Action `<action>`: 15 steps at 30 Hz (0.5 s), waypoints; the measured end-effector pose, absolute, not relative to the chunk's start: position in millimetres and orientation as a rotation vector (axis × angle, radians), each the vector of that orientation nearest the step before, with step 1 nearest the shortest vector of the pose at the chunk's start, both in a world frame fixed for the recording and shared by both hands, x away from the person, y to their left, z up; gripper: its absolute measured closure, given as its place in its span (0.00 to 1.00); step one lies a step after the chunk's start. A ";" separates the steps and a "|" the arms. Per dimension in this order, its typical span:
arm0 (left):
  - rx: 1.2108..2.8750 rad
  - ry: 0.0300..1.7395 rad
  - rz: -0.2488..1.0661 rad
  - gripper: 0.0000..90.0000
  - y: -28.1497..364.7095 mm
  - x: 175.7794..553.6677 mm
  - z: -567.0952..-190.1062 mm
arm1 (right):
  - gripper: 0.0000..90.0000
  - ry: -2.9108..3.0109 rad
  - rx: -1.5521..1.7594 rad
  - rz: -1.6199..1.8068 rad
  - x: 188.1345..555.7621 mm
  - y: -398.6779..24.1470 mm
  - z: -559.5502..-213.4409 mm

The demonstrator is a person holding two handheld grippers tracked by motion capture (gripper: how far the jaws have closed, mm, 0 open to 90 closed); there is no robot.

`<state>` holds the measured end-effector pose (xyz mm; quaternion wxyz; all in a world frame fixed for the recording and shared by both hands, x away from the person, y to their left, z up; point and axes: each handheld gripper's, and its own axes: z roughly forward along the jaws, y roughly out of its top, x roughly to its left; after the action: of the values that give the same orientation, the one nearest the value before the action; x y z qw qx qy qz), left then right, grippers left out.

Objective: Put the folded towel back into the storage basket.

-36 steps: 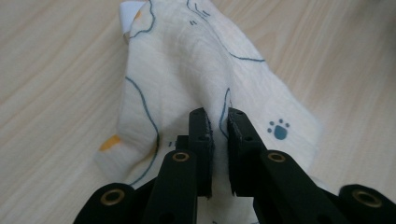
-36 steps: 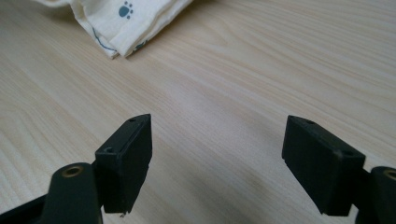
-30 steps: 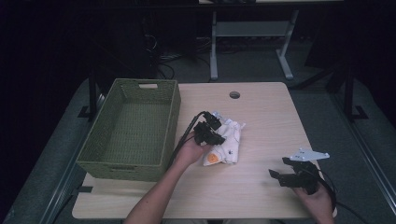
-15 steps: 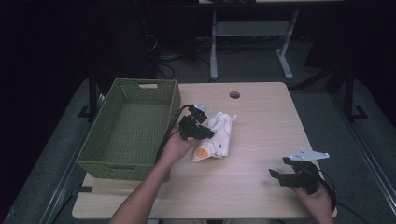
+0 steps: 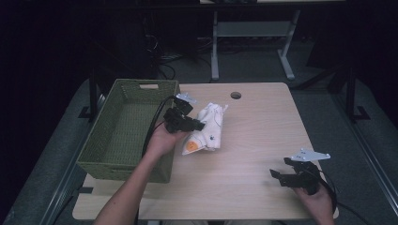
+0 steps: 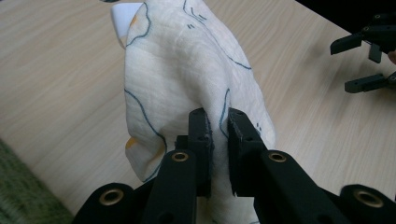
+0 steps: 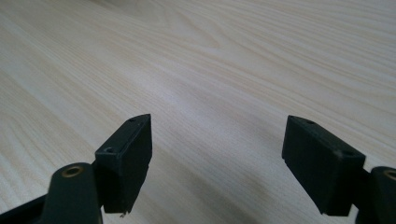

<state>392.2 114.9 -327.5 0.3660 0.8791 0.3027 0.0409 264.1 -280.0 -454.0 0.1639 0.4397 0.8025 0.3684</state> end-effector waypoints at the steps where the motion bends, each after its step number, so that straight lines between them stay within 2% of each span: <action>1: 2.253 0.778 0.104 0.91 117.8 392.2 -325.2 | 0.26 2.288 1.254 1.051 264.1 -279.9 -454.0; 15: 2.205 0.833 0.132 0.91 157.1 392.4 -299.9 | 0.26 2.287 1.264 1.046 265.6 -278.7 -455.4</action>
<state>392.4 157.1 -299.9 0.3808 0.8637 0.3262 0.0515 265.6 -278.7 -455.4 0.1624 0.4431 0.8017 0.3667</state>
